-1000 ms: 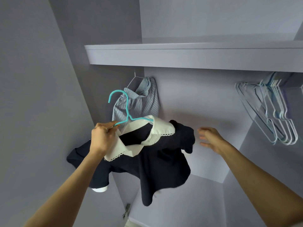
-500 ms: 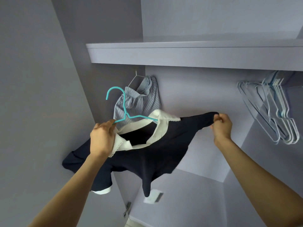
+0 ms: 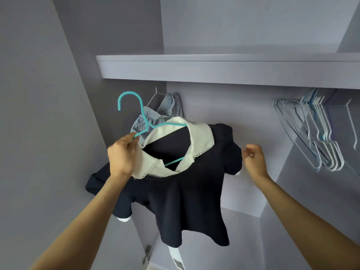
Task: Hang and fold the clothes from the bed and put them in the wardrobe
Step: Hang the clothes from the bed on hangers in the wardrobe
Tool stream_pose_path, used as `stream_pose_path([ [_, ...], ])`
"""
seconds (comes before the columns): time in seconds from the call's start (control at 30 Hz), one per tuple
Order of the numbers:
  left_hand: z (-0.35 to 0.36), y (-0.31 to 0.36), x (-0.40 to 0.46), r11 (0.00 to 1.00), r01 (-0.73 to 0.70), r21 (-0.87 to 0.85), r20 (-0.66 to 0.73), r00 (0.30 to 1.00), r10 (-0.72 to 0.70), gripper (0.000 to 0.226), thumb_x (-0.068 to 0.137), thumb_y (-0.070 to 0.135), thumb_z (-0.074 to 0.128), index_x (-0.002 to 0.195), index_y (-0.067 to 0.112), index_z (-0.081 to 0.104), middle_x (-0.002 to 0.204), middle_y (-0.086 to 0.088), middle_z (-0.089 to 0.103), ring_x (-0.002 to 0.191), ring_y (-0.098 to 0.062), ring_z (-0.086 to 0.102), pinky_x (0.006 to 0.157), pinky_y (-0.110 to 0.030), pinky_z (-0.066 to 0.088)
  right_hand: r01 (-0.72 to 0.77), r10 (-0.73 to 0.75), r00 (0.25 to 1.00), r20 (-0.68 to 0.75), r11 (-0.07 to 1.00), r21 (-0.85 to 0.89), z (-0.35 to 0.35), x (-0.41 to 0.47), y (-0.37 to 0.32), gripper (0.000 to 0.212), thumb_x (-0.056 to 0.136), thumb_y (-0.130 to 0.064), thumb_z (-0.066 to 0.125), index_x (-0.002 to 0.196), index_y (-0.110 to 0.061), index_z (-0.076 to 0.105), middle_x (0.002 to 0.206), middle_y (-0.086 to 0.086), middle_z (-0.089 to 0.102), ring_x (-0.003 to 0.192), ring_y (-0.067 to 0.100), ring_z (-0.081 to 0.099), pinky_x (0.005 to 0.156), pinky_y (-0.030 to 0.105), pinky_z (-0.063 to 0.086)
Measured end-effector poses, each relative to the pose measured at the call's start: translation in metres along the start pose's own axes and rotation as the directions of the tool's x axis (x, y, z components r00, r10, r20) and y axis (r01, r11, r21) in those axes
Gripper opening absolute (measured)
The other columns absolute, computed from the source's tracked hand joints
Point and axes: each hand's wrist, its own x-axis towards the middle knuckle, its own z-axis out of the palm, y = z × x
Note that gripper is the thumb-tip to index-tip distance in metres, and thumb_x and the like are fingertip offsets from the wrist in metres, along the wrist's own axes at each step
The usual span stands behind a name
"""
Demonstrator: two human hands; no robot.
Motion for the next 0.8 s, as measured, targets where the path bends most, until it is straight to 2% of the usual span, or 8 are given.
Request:
stream_pose_path([
  [0.07,0.003,0.002,0.000,1.000,-0.028,-0.002,0.050,0.998,0.029,0.022,0.092,0.006,0.057,0.110,0.003,0.069,0.112,-0.012,0.068,0.103,-0.024,0.062,0.080,-0.011,0.035,0.061,-0.063,0.996,-0.067,0.998,-0.027,0.001,0.000,-0.011,0.031,0.092,-0.006,0.050,0.123,-0.006,0.047,0.119,0.008,0.049,0.101,0.025,0.049,0.087,0.037,0.042],
  [0.13,0.005,0.003,0.000,0.998,-0.063,0.004,0.098,0.993,0.062,0.020,0.091,0.005,0.058,0.107,0.003,0.071,0.107,-0.012,0.070,0.100,-0.024,0.063,0.077,-0.011,0.034,0.284,-0.310,0.945,-0.108,0.937,-0.202,0.005,-0.001,-0.025,0.041,0.089,-0.005,0.052,0.130,-0.005,0.047,0.132,0.013,0.047,0.117,0.029,0.047,0.096,0.046,0.039],
  [0.23,0.007,0.005,-0.003,0.994,-0.112,0.009,0.163,0.981,0.109,0.018,0.091,0.004,0.058,0.102,0.003,0.072,0.096,-0.012,0.072,0.088,-0.026,0.064,0.069,-0.014,0.035,0.632,-0.621,0.760,0.191,0.640,-0.436,0.013,-0.003,-0.039,0.039,0.088,-0.019,0.044,0.123,-0.008,0.057,0.120,0.010,0.060,0.115,0.032,0.053,0.097,0.049,0.036],
  [0.33,0.007,0.006,-0.006,0.995,-0.099,-0.012,0.197,0.975,0.100,0.018,0.091,0.003,0.058,0.102,0.004,0.072,0.090,-0.009,0.071,0.075,-0.019,0.057,0.062,-0.015,0.035,0.693,-0.430,0.718,0.548,0.517,-0.502,0.016,-0.005,-0.042,0.042,0.097,-0.019,0.042,0.138,-0.018,0.043,0.121,0.004,0.053,0.117,0.025,0.047,0.101,0.040,0.032],
  [0.6,0.002,0.011,-0.001,0.994,-0.069,-0.088,0.302,0.949,0.093,0.018,0.087,0.005,0.065,0.099,0.014,0.074,0.073,0.002,0.065,0.055,-0.001,0.050,0.056,-0.003,0.035,0.606,-0.322,0.785,0.529,0.576,-0.549,0.009,-0.006,-0.053,0.049,0.098,-0.032,0.044,0.144,-0.019,0.033,0.138,0.002,0.041,0.129,0.022,0.039,0.106,0.037,0.027],
  [0.7,0.005,0.014,-0.006,0.993,-0.071,-0.099,0.304,0.948,0.098,0.018,0.086,0.003,0.065,0.100,0.008,0.074,0.071,-0.008,0.065,0.046,0.001,0.045,0.050,-0.003,0.032,0.516,-0.177,0.784,0.595,0.720,-0.464,0.005,-0.014,-0.058,0.020,0.096,-0.035,0.049,0.113,-0.027,0.056,0.110,-0.005,0.058,0.102,0.022,0.053,0.083,0.027,0.040],
  [0.73,0.006,0.014,-0.007,0.992,-0.073,-0.106,0.303,0.947,0.102,0.018,0.086,0.003,0.065,0.102,0.006,0.073,0.075,-0.007,0.066,0.045,0.007,0.046,0.051,-0.002,0.033,0.509,-0.176,0.784,0.596,0.732,-0.453,0.005,-0.019,-0.057,0.008,0.096,-0.034,0.049,0.093,-0.027,0.053,0.092,-0.006,0.055,0.088,0.022,0.052,0.070,0.026,0.038],
  [0.8,0.009,0.014,-0.008,0.988,-0.064,-0.141,0.305,0.946,0.105,0.019,0.086,0.004,0.066,0.104,0.006,0.072,0.089,-0.004,0.070,0.053,0.011,0.050,0.057,0.000,0.035,0.516,-0.203,0.813,0.546,0.686,-0.513,0.004,-0.030,-0.056,0.019,0.098,-0.032,0.044,0.085,-0.018,0.041,0.080,-0.003,0.045,0.076,0.022,0.046,0.061,0.030,0.031],
])
